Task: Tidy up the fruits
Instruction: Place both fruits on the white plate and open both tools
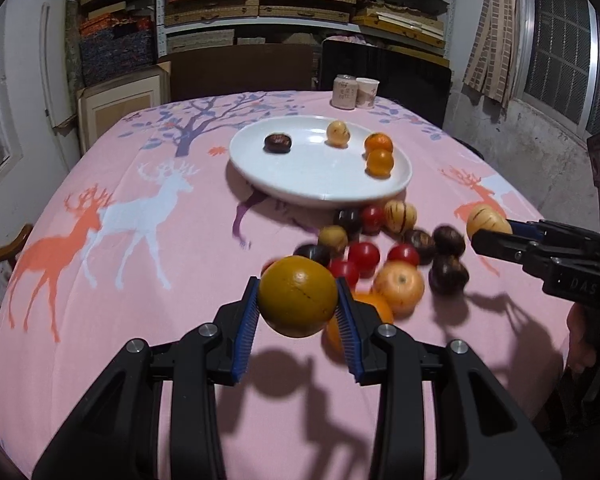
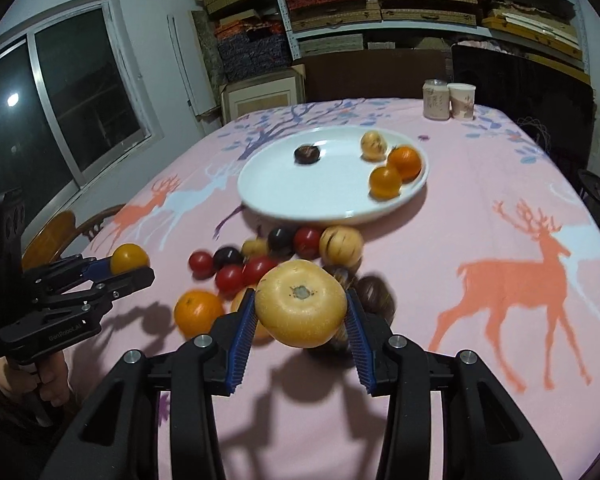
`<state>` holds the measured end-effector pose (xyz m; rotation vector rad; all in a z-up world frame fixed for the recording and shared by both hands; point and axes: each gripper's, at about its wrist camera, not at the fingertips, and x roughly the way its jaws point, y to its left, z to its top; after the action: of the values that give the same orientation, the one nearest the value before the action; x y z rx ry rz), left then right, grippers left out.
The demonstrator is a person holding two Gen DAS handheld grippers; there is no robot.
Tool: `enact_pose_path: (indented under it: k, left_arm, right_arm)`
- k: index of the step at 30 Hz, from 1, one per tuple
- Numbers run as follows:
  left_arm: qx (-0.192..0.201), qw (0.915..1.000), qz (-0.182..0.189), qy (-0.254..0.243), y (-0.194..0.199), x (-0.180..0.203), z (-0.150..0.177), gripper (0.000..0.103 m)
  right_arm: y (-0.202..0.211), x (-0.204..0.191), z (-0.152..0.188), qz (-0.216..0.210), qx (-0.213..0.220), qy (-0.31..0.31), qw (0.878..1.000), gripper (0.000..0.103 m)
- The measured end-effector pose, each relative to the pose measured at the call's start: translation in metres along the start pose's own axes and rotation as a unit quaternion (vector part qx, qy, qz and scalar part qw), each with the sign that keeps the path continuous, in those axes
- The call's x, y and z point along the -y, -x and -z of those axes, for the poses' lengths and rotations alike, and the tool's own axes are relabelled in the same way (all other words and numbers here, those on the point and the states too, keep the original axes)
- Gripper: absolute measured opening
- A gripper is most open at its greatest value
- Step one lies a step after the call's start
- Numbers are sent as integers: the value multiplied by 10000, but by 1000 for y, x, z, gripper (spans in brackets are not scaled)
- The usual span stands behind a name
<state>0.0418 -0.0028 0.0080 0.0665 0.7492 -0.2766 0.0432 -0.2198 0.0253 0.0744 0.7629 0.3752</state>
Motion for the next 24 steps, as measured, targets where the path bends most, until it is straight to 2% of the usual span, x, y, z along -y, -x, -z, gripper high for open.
enact_pose_path:
  k: [7, 11, 14, 18, 24]
  left_arm:
    - [-53, 9999, -60, -79, -64, -7, -86, 36]
    - [-428, 9989, -114, -127, -122, -11, -123, 36]
    - [-656, 9974, -238, -160, -160, -17, -136, 36]
    - [-810, 9961, -315, -157, -188, -24, -144, 36]
    - [-977, 9947, -301, -142, -213, -30, -143, 37]
  right_arm:
    - [-41, 22, -74, -61, -16, -17, 10000, 44]
    - [-88, 32, -111, 60, -132, -108, 9998, 44]
    - [-126, 41, -130, 120, -334, -169, 9992, 44]
    - [-168, 51, -141, 230, -559, -215, 9979, 44]
    - [-194, 60, -148, 90, -746, -364, 9965, 44]
